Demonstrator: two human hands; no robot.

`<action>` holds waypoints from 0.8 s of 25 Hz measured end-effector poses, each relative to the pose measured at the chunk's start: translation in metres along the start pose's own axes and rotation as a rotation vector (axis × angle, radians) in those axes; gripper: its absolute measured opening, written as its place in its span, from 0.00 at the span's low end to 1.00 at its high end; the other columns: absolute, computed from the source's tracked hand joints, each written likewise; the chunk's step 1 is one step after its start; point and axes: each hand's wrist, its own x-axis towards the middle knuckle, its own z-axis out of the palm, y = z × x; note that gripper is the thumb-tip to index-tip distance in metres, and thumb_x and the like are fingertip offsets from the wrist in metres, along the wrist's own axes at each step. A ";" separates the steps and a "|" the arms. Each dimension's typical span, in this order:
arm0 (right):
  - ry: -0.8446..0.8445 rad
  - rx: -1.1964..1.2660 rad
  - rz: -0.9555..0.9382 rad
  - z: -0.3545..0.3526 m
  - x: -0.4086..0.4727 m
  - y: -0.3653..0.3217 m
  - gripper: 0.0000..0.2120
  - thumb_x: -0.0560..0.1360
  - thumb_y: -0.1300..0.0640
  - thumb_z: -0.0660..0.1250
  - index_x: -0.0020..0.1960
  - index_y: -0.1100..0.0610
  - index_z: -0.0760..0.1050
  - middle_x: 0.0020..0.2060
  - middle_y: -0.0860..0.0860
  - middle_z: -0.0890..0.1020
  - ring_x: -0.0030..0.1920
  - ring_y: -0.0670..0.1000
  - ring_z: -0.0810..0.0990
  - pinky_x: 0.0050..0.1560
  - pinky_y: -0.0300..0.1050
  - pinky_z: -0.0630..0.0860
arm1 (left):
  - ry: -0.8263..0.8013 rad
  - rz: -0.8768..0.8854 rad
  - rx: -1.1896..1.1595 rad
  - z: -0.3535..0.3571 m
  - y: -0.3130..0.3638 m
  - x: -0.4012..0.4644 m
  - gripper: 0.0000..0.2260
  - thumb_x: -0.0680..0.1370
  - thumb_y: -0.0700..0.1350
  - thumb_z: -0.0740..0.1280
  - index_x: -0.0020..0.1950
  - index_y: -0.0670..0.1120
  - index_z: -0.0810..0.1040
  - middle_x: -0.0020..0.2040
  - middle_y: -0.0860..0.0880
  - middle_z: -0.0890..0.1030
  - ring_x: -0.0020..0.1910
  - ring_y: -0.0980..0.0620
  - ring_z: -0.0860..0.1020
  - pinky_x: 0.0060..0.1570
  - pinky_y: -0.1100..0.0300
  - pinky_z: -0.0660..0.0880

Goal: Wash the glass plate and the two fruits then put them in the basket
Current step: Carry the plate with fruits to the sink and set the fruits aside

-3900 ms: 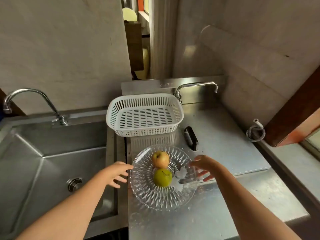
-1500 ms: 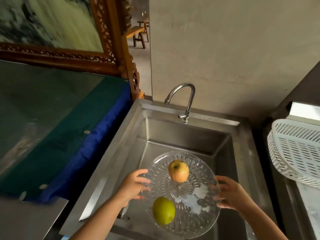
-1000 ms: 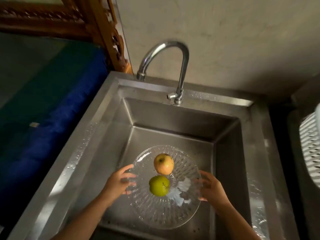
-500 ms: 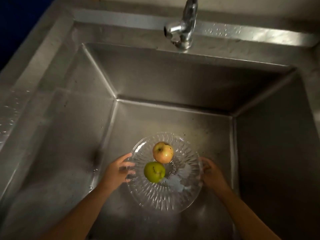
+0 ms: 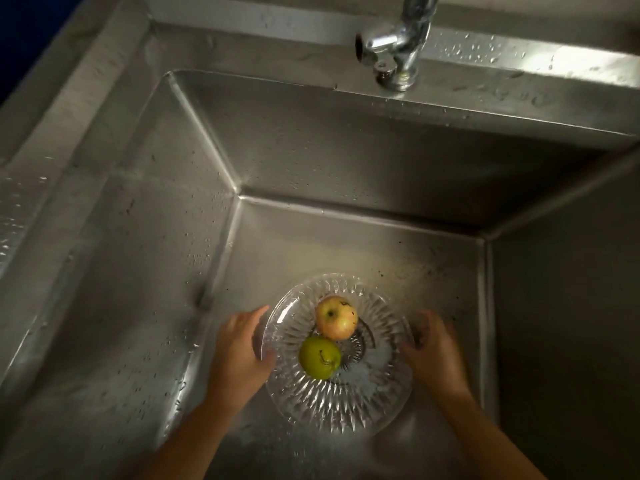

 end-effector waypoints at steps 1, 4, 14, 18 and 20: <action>0.004 -0.017 -0.115 0.002 0.002 -0.012 0.26 0.64 0.57 0.76 0.60 0.51 0.73 0.53 0.46 0.74 0.46 0.43 0.74 0.43 0.24 0.71 | -0.058 0.076 -0.015 0.001 0.003 -0.004 0.33 0.66 0.44 0.74 0.69 0.51 0.68 0.59 0.53 0.70 0.58 0.54 0.69 0.51 0.64 0.69; -0.276 -0.035 -0.260 0.018 0.013 -0.044 0.35 0.62 0.55 0.78 0.66 0.50 0.69 0.54 0.44 0.71 0.51 0.44 0.74 0.47 0.24 0.71 | -0.380 0.161 -0.108 0.020 0.012 -0.012 0.38 0.65 0.51 0.73 0.72 0.57 0.59 0.68 0.56 0.64 0.66 0.57 0.64 0.61 0.62 0.70; -0.354 0.176 -0.092 0.043 0.019 -0.057 0.31 0.59 0.54 0.79 0.59 0.44 0.72 0.45 0.37 0.77 0.45 0.37 0.75 0.41 0.31 0.72 | -0.242 -0.070 -0.440 0.041 0.022 -0.016 0.23 0.64 0.46 0.76 0.55 0.57 0.72 0.54 0.53 0.78 0.52 0.55 0.78 0.48 0.66 0.79; -0.262 0.246 -0.111 0.014 0.003 -0.090 0.28 0.57 0.54 0.80 0.52 0.41 0.73 0.47 0.44 0.81 0.49 0.48 0.79 0.47 0.42 0.76 | -0.069 -0.191 -0.576 -0.006 0.042 -0.030 0.21 0.61 0.45 0.78 0.49 0.58 0.74 0.48 0.56 0.80 0.48 0.58 0.78 0.41 0.70 0.76; -0.248 0.268 -0.180 -0.006 -0.010 -0.125 0.27 0.57 0.55 0.80 0.51 0.41 0.73 0.47 0.43 0.81 0.49 0.48 0.79 0.47 0.41 0.75 | 0.005 -0.226 -0.682 -0.043 0.058 -0.033 0.21 0.59 0.43 0.78 0.47 0.55 0.75 0.46 0.55 0.80 0.44 0.60 0.79 0.36 0.72 0.74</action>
